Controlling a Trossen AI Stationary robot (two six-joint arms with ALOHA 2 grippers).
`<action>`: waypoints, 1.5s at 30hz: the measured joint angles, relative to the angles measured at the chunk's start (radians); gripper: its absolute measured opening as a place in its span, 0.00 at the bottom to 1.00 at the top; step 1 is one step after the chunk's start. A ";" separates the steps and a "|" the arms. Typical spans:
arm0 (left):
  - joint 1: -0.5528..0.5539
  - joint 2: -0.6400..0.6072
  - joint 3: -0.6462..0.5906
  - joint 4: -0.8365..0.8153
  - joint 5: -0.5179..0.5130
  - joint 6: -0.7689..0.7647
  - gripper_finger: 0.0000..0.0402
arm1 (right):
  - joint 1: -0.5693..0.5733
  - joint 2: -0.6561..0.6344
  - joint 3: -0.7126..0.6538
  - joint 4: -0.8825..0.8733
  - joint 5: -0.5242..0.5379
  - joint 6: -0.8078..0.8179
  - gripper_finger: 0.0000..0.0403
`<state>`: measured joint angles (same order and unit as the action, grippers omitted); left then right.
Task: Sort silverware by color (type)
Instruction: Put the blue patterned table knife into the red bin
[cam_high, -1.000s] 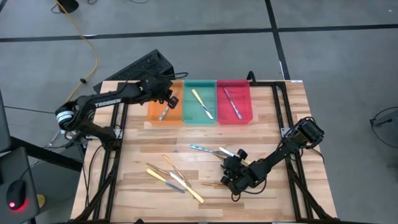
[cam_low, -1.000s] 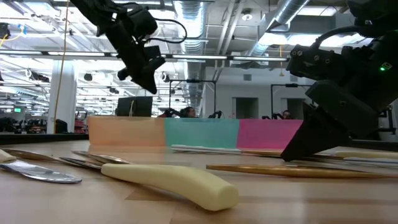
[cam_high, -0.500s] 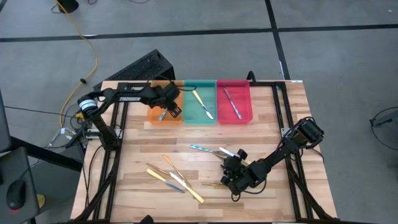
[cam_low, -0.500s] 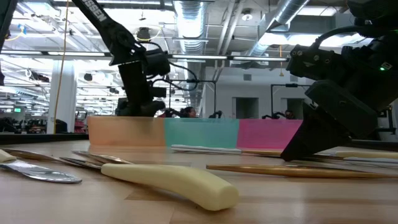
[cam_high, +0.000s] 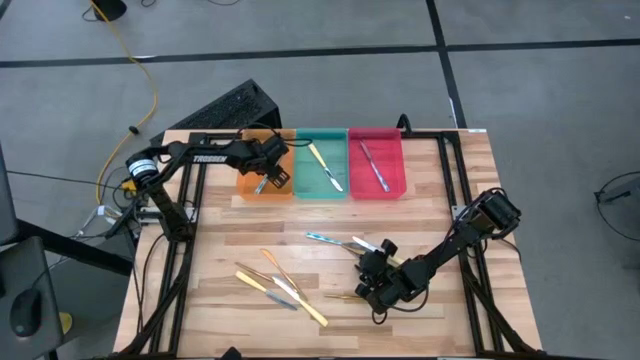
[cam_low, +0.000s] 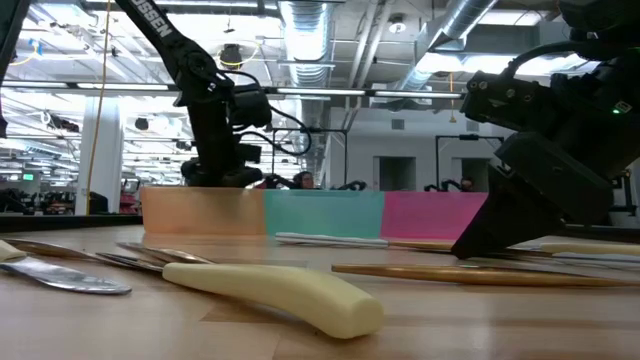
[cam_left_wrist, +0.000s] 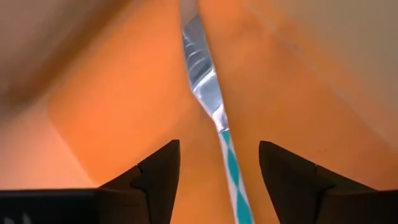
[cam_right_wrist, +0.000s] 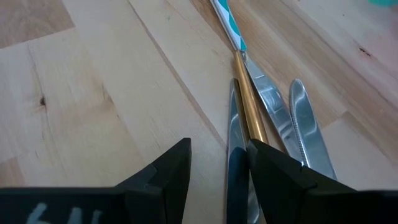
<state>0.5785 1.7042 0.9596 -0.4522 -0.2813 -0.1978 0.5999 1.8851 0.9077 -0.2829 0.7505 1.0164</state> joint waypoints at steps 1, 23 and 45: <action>0.000 0.004 0.000 0.001 0.005 0.001 0.50 | 0.000 0.000 0.000 0.000 0.000 -0.003 0.46; 0.024 0.123 0.005 0.017 0.033 -0.025 0.03 | 0.000 0.000 0.000 0.003 -0.010 0.004 0.46; 0.031 -0.102 -0.004 0.009 0.016 -0.052 0.00 | 0.000 0.000 0.000 0.005 -0.010 0.005 0.46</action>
<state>0.6090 1.6024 0.9558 -0.4431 -0.2657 -0.2493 0.5995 1.8847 0.9077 -0.2775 0.7403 1.0218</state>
